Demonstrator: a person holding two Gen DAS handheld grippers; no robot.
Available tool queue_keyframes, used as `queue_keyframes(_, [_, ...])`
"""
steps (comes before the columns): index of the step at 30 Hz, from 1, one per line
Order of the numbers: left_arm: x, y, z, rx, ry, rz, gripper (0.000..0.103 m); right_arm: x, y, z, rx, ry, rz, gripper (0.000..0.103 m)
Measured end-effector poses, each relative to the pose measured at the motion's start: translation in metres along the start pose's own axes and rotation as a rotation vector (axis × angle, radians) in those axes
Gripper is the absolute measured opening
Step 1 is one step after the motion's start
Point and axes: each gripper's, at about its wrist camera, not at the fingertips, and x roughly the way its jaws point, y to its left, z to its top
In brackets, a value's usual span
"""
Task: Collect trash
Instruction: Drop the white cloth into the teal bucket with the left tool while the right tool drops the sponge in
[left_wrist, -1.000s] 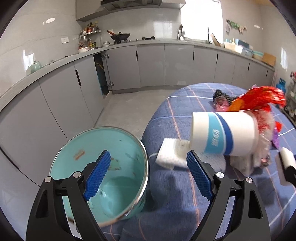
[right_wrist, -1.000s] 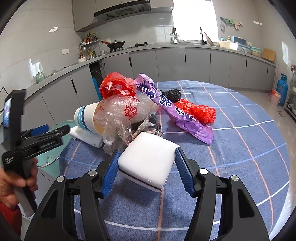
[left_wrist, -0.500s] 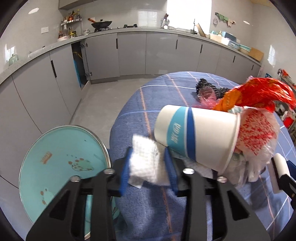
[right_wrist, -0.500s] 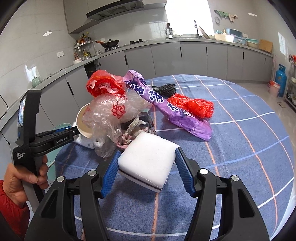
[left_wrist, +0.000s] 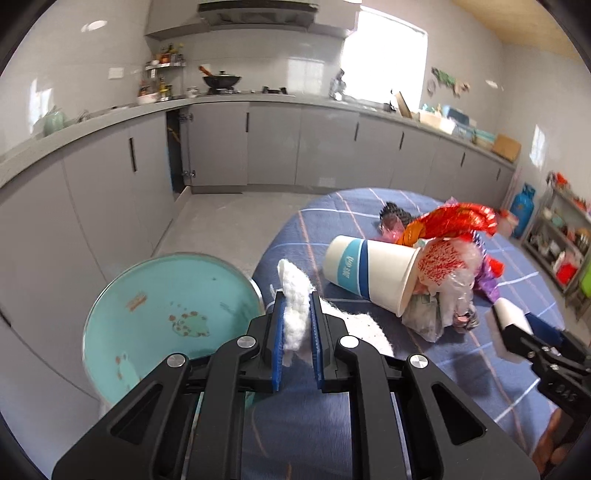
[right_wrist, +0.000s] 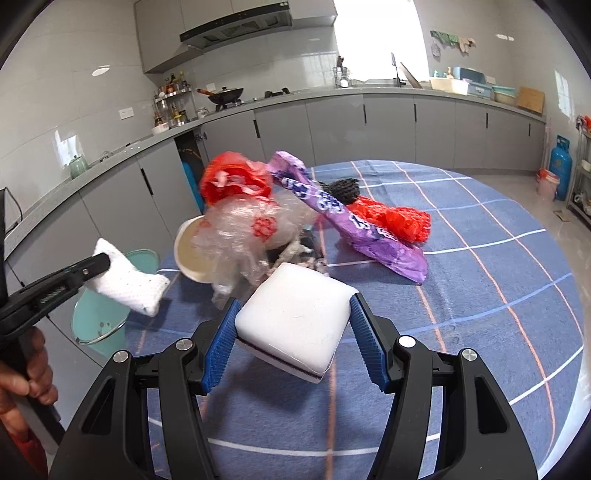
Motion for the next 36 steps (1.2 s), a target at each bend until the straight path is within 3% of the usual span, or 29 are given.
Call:
queue_keyframes(8, [-0.047, 0.03, 0.003, -0.034, -0.085, 0.05, 0.013, -0.018, 0.046, 0.012, -0.112, -0.047, 0.071, 0.061])
queue_keyframes(18, [-0.078, 0.093, 0.041, -0.043, -0.15, 0.201, 0.013, 0.001, 0.128, 0.047, -0.204, -0.055, 0.232, 0.061])
queue_keyframes(22, [-0.067, 0.12, 0.033, -0.058, -0.109, 0.261, 0.013, 0.026, 0.166, 0.049, -0.25, -0.023, 0.281, 0.061])
queue_keyframes(26, [-0.044, 0.142, 0.02, -0.112, -0.044, 0.253, 0.013, 0.054, 0.192, 0.049, -0.26, 0.036, 0.305, 0.061])
queue_keyframes(36, [0.002, 0.17, -0.008, -0.138, 0.039, 0.236, 0.017, 0.113, 0.229, 0.04, -0.261, 0.164, 0.402, 0.064])
